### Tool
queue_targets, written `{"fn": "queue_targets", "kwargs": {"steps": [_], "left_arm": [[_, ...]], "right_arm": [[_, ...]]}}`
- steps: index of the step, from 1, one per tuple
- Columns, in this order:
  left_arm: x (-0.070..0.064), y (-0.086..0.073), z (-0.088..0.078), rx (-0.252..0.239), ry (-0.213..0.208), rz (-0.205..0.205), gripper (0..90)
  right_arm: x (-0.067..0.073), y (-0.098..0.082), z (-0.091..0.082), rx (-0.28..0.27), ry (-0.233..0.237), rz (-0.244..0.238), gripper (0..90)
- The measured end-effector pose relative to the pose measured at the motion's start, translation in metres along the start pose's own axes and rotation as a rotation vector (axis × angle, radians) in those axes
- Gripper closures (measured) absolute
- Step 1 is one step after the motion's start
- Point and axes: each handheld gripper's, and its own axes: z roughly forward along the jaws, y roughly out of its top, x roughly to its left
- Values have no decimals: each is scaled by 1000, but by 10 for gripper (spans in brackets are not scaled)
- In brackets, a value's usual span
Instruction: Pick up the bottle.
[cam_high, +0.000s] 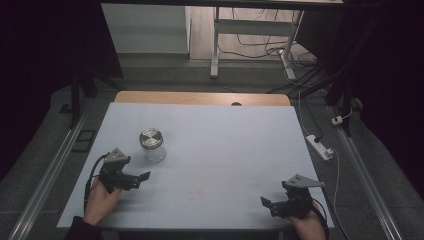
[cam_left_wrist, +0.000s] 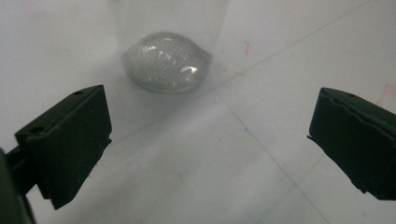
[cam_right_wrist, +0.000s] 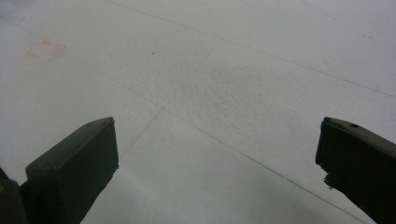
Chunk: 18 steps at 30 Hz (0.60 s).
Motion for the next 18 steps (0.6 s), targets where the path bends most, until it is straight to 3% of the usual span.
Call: {"fn": "queue_targets", "kwargs": {"steps": [13, 18], "left_arm": [[10, 26, 30, -8, 29, 45, 0], [14, 32, 38, -20, 28, 43, 0]], "right_arm": [[0, 0, 1, 2, 6, -2, 0], [0, 0, 0, 3, 5, -1, 0]]}}
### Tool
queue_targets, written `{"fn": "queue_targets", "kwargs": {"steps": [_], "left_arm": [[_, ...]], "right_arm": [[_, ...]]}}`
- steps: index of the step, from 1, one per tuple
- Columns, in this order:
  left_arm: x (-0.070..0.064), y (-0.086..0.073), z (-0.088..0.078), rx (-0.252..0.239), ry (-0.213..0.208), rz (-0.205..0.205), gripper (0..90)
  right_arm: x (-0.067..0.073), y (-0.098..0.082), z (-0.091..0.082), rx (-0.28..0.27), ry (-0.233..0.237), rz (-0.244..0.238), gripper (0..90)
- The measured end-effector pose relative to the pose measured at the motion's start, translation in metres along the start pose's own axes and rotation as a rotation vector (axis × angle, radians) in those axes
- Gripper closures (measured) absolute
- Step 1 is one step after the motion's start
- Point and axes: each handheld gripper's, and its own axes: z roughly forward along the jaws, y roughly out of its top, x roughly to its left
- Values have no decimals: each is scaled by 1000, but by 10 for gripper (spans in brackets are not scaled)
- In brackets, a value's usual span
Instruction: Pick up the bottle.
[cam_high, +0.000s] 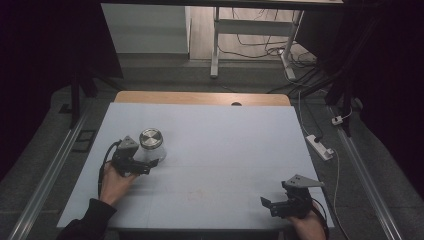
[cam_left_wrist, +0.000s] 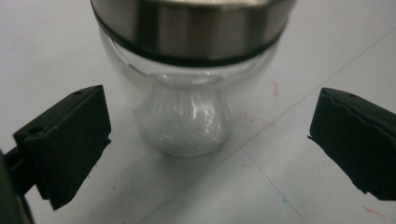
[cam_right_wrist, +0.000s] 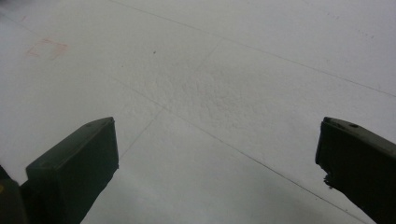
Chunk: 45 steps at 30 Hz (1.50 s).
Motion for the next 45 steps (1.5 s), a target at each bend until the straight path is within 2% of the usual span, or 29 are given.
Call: {"fn": "queue_targets", "kwargs": {"steps": [6, 13, 19, 30, 45], "left_arm": [[5, 7, 9, -19, -11, 7, 0], [7, 13, 18, -13, -8, 20, 0], [8, 16, 19, -18, -8, 20, 26], [6, 20, 20, -10, 38, 42, 144], [6, 18, 21, -26, 39, 49, 154]], "right_arm": [[0, 0, 0, 1, 3, 0, 0], [0, 0, 0, 2, 6, 2, 0], [0, 0, 0, 4, 8, 3, 0], [-1, 0, 0, 4, 8, 3, 0], [-1, 0, 0, 4, 9, 4, 0]]}}
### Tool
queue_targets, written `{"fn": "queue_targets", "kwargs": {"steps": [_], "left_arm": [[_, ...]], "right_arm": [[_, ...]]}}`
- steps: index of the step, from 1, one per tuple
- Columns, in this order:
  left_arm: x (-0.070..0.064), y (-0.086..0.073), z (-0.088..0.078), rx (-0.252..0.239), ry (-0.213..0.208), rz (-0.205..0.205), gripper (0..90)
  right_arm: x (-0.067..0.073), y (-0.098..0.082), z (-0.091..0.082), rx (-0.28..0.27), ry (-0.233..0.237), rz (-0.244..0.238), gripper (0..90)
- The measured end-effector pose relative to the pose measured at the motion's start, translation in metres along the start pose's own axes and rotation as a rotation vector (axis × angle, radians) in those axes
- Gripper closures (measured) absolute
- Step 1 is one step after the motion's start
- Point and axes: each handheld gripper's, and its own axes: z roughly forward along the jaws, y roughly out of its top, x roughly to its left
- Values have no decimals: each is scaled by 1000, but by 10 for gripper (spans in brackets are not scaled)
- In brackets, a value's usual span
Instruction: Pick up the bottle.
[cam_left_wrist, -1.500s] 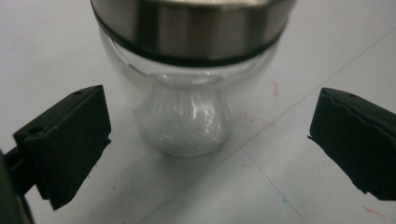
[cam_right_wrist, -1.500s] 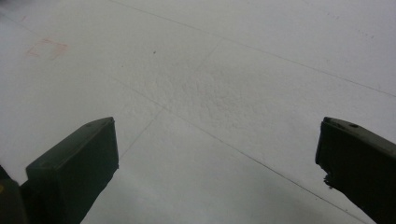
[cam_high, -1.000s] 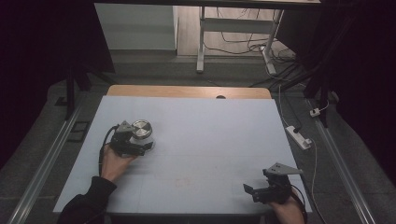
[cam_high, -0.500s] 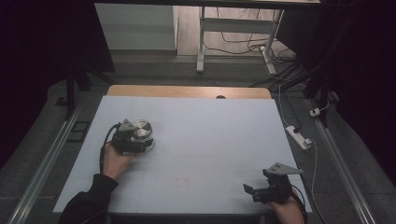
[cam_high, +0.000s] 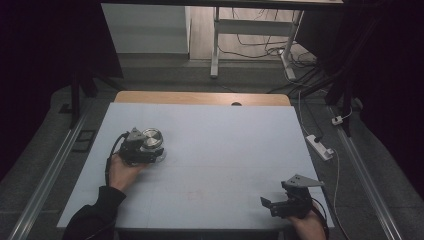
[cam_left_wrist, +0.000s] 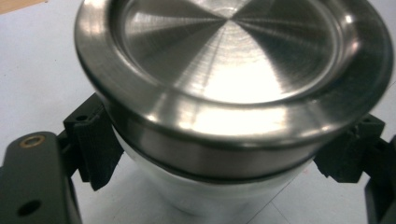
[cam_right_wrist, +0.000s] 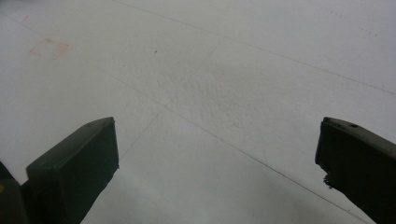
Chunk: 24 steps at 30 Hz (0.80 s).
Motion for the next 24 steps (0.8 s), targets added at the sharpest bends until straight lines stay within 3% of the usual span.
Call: {"fn": "queue_targets", "kwargs": {"steps": [13, 24], "left_arm": [[-5, 4, -1, 24, 27, -17, 157], [-24, 14, -5, 10, -32, 33, 157]], "right_arm": [[0, 0, 0, -2, 0, -1, 0], [0, 0, 0, -3, 1, 0, 0]]}}
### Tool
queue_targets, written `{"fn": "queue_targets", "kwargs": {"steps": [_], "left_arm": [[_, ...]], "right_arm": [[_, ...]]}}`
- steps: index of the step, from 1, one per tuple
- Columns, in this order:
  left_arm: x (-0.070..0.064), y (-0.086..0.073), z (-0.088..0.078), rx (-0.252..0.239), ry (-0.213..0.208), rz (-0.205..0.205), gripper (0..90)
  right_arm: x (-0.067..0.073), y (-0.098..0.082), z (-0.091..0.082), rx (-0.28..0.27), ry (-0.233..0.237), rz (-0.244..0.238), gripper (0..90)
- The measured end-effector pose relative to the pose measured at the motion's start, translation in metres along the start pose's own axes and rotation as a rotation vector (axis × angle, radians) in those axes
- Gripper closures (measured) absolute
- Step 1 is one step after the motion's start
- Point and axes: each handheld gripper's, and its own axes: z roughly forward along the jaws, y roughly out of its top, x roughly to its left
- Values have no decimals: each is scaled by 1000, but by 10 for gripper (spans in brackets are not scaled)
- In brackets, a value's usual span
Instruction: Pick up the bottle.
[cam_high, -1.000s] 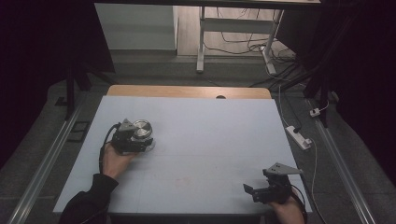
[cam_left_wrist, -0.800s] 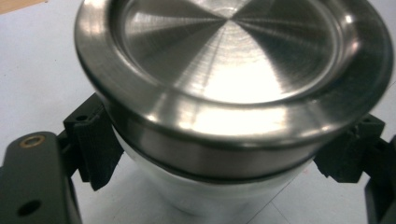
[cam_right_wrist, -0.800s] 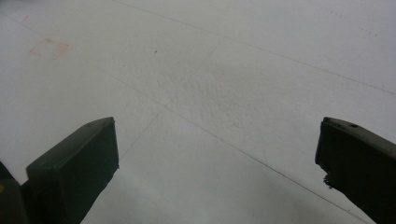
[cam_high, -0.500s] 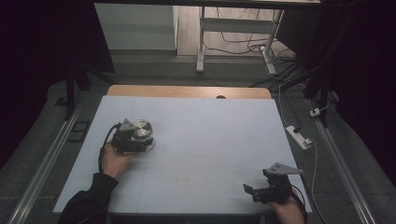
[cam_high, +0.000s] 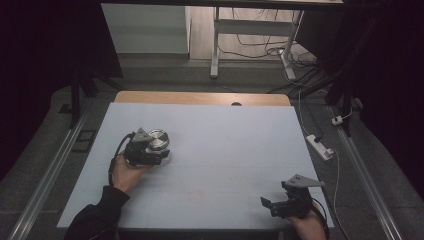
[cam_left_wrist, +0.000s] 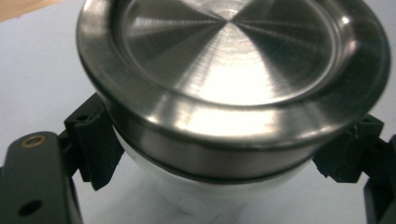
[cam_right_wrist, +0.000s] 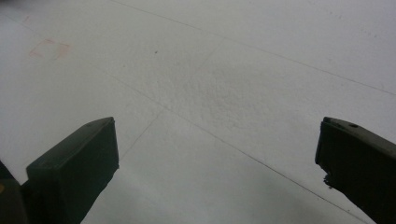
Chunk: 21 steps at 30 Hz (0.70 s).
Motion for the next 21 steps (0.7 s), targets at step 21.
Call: {"fn": "queue_targets", "kwargs": {"steps": [21], "left_arm": [[-57, 22, 5, -7, -144, 131, 158]], "right_arm": [[0, 0, 0, 2, 3, -1, 0]]}}
